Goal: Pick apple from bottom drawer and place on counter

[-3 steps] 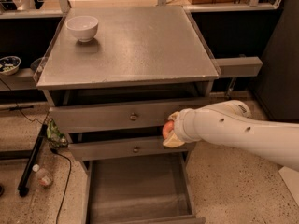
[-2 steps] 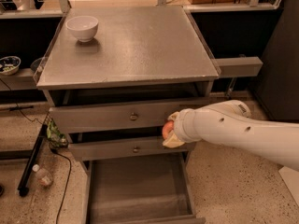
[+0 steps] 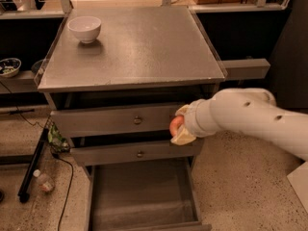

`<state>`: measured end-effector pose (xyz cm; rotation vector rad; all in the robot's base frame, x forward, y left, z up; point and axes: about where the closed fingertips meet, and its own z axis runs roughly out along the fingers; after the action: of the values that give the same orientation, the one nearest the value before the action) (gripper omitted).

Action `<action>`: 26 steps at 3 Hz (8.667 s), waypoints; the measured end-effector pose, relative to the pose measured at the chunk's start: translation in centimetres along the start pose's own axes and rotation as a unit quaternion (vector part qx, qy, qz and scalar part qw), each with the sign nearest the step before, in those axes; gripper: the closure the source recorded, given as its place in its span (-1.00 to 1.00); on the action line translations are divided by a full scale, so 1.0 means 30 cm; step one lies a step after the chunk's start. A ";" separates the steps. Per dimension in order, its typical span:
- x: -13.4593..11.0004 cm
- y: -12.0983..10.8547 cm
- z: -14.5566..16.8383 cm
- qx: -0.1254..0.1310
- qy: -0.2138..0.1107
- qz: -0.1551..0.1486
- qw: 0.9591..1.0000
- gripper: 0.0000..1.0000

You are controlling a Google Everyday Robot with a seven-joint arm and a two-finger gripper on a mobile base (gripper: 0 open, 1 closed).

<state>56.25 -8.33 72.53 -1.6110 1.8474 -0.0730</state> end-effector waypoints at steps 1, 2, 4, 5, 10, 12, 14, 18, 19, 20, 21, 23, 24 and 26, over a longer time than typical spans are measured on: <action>-0.034 -0.025 -0.077 -0.022 -0.008 -0.019 1.000 1.00; -0.035 -0.051 -0.083 -0.029 -0.013 -0.019 0.999 1.00; -0.087 -0.208 -0.164 -0.065 -0.028 -0.045 0.996 1.00; -0.137 -0.285 -0.223 -0.083 -0.027 -0.069 0.994 1.00; -0.164 -0.540 -0.393 -0.059 0.019 -0.098 0.993 1.00; -0.160 -0.613 -0.314 -0.101 -0.022 -0.099 0.990 1.00; -0.194 -0.667 -0.291 -0.108 -0.036 -0.113 0.987 1.00; -0.223 -0.693 -0.177 -0.179 -0.117 -0.124 0.969 1.00; -0.270 -0.653 -0.126 -0.217 -0.150 -0.134 0.955 1.00; -0.270 -0.653 -0.126 -0.217 -0.150 -0.134 0.955 1.00; -0.272 -0.663 -0.088 -0.219 -0.140 -0.124 0.958 1.00; -0.289 -0.663 -0.045 -0.229 -0.125 -0.118 0.958 1.00; -0.302 -0.646 -0.007 -0.241 -0.137 -0.109 0.955 1.00; -0.328 -0.624 0.030 -0.255 -0.152 -0.100 0.950 1.00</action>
Offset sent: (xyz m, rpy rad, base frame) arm -0.0040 -0.0018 0.0211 -0.0014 0.0136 0.0395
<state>72.84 -3.56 84.76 -2.0193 1.5308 0.5786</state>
